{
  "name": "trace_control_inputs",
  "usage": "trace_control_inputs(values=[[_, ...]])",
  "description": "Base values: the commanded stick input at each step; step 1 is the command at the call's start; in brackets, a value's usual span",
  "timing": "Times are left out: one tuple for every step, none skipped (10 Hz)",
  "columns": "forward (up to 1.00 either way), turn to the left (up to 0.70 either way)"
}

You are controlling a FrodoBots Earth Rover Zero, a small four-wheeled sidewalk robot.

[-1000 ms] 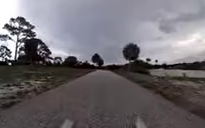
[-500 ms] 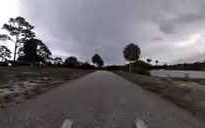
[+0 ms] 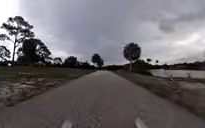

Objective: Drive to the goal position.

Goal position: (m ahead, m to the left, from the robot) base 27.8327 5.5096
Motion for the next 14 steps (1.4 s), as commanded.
trace_control_inputs(values=[[1.00, 0.00], [1.00, 0.00], [1.00, 0.00], [1.00, 0.00], [1.00, 0.00], [1.00, 0.00], [1.00, 0.00], [1.00, 0.00], [1.00, 0.18], [1.00, 0.40], [1.00, 0.40], [1.00, 0.09], [1.00, 0.00], [1.00, 0.00]])
